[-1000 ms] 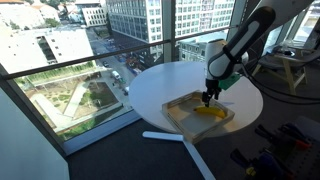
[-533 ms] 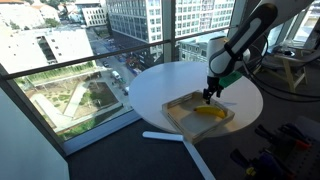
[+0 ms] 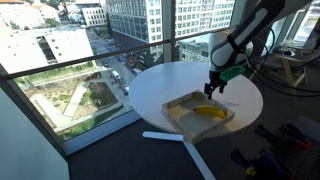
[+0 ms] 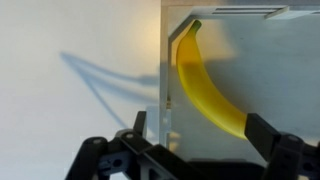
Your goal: Put the banana on the tray
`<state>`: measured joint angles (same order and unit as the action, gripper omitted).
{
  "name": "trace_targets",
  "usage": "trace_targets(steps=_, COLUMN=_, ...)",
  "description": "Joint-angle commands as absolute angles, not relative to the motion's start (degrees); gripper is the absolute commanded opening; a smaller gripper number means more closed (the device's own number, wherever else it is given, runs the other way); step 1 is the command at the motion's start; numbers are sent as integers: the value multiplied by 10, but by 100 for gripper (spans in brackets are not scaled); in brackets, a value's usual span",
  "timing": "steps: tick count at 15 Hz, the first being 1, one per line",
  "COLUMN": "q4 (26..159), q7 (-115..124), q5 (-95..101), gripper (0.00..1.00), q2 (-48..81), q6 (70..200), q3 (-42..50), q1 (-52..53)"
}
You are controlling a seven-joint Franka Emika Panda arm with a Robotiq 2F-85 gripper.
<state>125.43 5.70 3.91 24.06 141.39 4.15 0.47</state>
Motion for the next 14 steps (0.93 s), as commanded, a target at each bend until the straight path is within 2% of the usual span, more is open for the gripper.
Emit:
trace_targets(steps=1, q4=1262, q7=76, q5=33, gripper=100, q2=208, q6=1389, q3=45, q1=2)
trace_targets(steps=14, q4=1302, q7=88, q5=37, gripper=100, q2=135, q6=1388, q3=50, q1=-1)
